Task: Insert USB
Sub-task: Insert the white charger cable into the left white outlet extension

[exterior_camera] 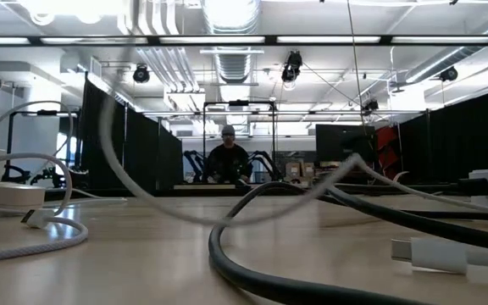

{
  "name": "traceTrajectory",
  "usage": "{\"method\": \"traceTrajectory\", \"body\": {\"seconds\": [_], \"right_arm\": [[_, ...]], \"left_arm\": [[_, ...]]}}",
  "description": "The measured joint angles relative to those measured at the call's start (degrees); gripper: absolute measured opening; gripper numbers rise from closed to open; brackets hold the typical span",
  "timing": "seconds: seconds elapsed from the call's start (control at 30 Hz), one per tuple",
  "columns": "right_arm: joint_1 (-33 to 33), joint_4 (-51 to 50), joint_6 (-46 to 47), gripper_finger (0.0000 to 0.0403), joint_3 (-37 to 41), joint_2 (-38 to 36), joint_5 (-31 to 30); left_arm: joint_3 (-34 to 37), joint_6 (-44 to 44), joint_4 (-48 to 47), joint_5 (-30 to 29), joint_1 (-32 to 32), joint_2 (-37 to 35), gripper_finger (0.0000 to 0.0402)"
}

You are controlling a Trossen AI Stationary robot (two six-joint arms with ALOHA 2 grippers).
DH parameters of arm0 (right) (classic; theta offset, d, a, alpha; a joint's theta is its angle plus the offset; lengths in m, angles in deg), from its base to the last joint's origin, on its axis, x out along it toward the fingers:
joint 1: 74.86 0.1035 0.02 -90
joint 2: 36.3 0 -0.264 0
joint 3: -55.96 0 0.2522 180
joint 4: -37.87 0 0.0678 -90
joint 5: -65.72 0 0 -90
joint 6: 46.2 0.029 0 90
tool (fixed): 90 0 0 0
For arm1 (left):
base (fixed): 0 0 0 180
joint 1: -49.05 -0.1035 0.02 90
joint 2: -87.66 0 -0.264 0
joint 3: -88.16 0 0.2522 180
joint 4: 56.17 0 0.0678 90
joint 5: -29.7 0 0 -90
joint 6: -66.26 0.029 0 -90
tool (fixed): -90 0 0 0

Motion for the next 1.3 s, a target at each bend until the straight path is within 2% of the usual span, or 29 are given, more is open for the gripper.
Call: {"method": "traceTrajectory", "body": {"seconds": [0.17,0.43,0.63,0.8,0.97,1.07,1.2,1.3], "right_arm": [[0.0,0.1,1.3,0.0001,0.0,0.0,-0.1],[-0.1,0.1,2.3,0.0001,0.0,0.0,-0.8],[-0.1,-0.7,2.3,0.0001,0.0,0.0,-0.8],[-0.1,-1.2,3.6,0.0001,0.0,0.0,-0.7],[-0.3,-1.2,3.6,0.0001,0.0,0.0,-0.7],[-0.3,-1.2,3.6,0.0001,0.0,0.0,-0.7],[-0.3,-1.2,3.2,0.0001,0.0,0.0,-0.7],[-0.2,-1.2,2.5,0.0001,0.0,0.0,-0.7]], "left_arm": [[0.0,5.4,-0.5,-4.3,1.0,0.6,0.0107],[0.0,13.4,-0.7,-13.3,3.2,0.6,0.0125],[0.0,14.6,-0.4,-19.0,5.7,0.6,0.0132],[-1.8,16.1,-0.4,-26.3,8.2,0.8,0.0127],[-3.4,17.8,-0.5,-27.7,7.8,2.6,0.0124],[-3.5,14.3,-0.6,-27.7,6.5,3.2,0.0124],[-3.6,3.0,-0.5,-27.3,4.0,2.7,0.0123],[-3.6,-4.4,-0.7,-22.3,1.6,1.2,0.0123]]}}
